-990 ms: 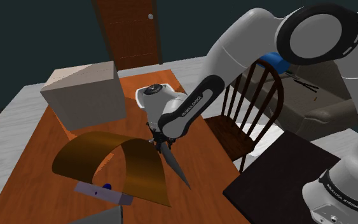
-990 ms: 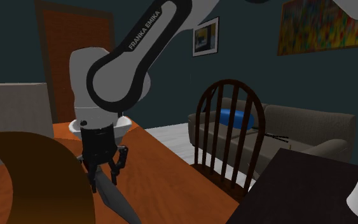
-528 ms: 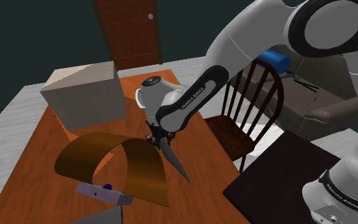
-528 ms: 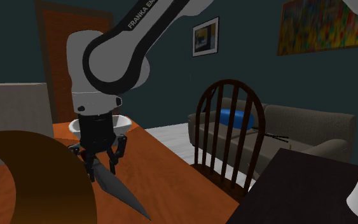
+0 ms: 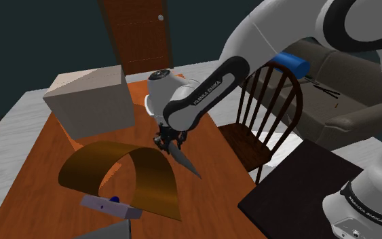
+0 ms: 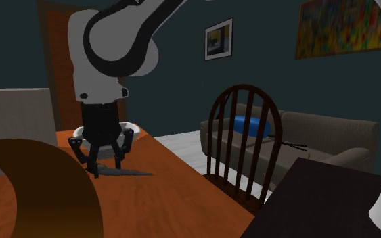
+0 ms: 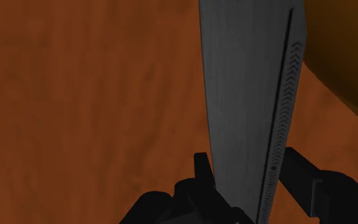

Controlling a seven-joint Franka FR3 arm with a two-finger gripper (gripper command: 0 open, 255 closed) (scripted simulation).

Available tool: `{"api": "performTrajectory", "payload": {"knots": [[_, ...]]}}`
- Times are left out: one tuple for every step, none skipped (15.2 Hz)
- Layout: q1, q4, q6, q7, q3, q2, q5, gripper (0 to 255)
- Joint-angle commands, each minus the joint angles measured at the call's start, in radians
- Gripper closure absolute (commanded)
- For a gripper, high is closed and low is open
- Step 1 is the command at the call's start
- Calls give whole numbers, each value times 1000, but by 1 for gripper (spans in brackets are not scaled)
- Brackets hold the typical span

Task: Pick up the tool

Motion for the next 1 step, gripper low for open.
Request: {"api": "performTrajectory", "payload": {"knots": [[-2, -3, -5, -2, 2, -8, 3, 255]]}}
